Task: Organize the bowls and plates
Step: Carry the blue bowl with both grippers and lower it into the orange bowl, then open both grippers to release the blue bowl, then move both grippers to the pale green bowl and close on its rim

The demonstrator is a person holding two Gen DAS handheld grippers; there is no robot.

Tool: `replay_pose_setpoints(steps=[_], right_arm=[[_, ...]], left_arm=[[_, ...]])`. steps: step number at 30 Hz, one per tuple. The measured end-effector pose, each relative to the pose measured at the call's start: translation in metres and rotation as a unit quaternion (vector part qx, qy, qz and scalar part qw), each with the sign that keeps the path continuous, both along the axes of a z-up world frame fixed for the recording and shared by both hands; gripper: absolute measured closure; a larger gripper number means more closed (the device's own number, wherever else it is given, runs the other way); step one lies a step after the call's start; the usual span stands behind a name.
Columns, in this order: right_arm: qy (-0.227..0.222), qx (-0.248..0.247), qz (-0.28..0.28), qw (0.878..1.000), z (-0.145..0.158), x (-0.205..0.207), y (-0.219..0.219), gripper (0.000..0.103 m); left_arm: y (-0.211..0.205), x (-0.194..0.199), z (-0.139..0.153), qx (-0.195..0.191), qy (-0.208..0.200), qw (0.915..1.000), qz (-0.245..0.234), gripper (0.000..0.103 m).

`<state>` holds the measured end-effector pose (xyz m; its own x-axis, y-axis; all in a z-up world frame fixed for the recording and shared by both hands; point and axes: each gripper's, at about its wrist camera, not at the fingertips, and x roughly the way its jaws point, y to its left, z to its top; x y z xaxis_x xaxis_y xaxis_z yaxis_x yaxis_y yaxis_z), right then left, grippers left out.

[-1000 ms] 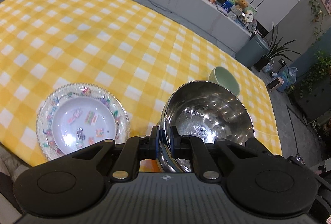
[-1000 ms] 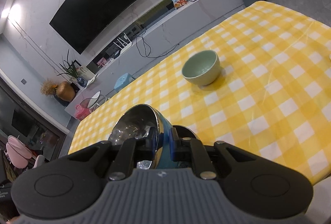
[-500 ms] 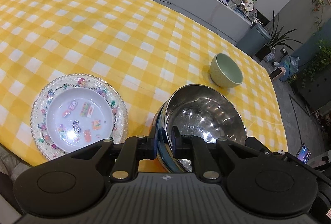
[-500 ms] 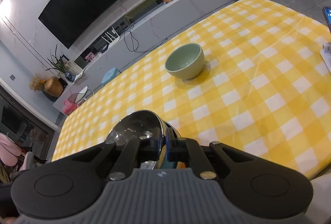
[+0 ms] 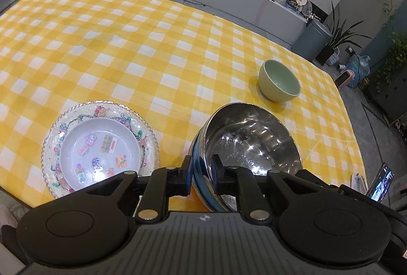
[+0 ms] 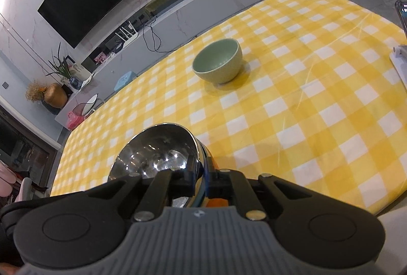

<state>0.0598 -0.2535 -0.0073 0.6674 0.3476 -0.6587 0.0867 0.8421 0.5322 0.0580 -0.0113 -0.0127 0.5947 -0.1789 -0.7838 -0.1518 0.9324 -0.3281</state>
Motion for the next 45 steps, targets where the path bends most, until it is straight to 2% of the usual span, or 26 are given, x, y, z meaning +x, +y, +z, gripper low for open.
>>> replay_pose_setpoints(steps=[2, 3, 4, 5, 7, 13, 16, 18, 23, 28, 32, 35, 37, 40, 45], right_arm=[[-0.003, 0.004, -0.003, 1.0, 0.002, -0.001, -0.001, 0.095], [-0.005, 0.008, -0.004, 1.0, 0.003, -0.002, -0.002, 0.094], [-0.008, 0.013, -0.007, 1.0, 0.005, -0.003, -0.003, 0.09], [-0.013, 0.016, -0.01, 1.0, 0.006, -0.003, -0.004, 0.078], [-0.025, 0.02, -0.015, 0.999, 0.01, -0.003, -0.007, 0.07], [-0.066, -0.008, -0.03, 0.997, 0.02, 0.014, -0.005, 0.066], [-0.073, -0.016, -0.033, 0.997, 0.022, 0.029, -0.006, 0.064], [-0.079, -0.002, -0.033, 0.996, 0.022, 0.041, -0.01, 0.064], [-0.076, 0.007, -0.046, 0.996, 0.014, 0.072, -0.021, 0.064], [-0.093, -0.015, -0.036, 0.995, 0.009, 0.102, -0.028, 0.064], [-0.094, -0.042, -0.06, 0.993, -0.004, 0.125, -0.04, 0.064], [-0.086, -0.009, -0.075, 0.993, -0.014, 0.139, -0.053, 0.064], [-0.085, -0.012, -0.084, 0.993, -0.017, 0.145, -0.057, 0.064], [-0.081, -0.017, -0.09, 0.993, -0.019, 0.153, -0.06, 0.064], [-0.068, -0.02, -0.085, 0.994, -0.025, 0.167, -0.058, 0.07]], left_arm=[[0.0, -0.001, 0.003, 0.009, -0.009, 0.9999, 0.0, 0.079], [0.001, -0.001, 0.005, 0.011, -0.016, 0.9998, 0.0, 0.073], [0.002, -0.001, 0.008, 0.011, -0.022, 0.9997, -0.001, 0.068], [0.004, -0.001, 0.01, 0.011, -0.027, 0.9996, 0.001, 0.066], [0.007, 0.001, 0.015, 0.013, -0.034, 0.9993, 0.003, 0.063], [0.003, 0.02, 0.031, 0.029, -0.063, 0.9974, -0.021, 0.063], [-0.001, 0.032, 0.037, 0.029, -0.072, 0.9961, -0.041, 0.062], [-0.005, 0.041, 0.041, 0.026, -0.078, 0.9949, -0.059, 0.058], [-0.018, 0.067, 0.04, 0.016, -0.077, 0.9928, -0.09, 0.058], [-0.03, 0.093, 0.037, 0.017, -0.081, 0.991, -0.105, 0.058], [-0.039, 0.115, 0.035, 0.004, -0.073, 0.9899, -0.122, 0.058], [-0.047, 0.136, 0.034, 0.023, -0.063, 0.9891, -0.131, 0.058], [-0.051, 0.149, 0.033, 0.034, -0.059, 0.9885, -0.135, 0.058], [-0.058, 0.17, 0.027, 0.029, -0.046, 0.988, -0.144, 0.058], [-0.072, 0.2, 0.008, 0.038, -0.028, 0.9868, -0.155, 0.058]])
